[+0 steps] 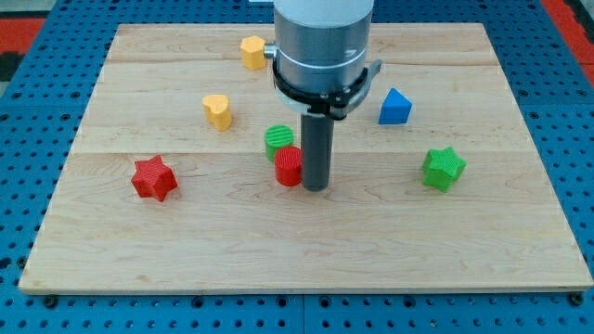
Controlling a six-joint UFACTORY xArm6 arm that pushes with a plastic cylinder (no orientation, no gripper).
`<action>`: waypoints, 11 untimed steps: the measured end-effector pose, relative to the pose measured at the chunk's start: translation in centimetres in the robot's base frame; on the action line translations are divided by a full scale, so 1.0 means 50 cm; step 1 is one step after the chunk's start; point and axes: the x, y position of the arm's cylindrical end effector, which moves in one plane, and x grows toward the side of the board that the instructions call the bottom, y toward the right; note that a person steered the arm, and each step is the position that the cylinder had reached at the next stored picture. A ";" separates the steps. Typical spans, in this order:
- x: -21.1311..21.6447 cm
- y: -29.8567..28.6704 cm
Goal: Push the green star into the green circle
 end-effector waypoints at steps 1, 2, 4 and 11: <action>0.126 0.155; 0.106 0.400; -0.037 0.412; -0.208 0.047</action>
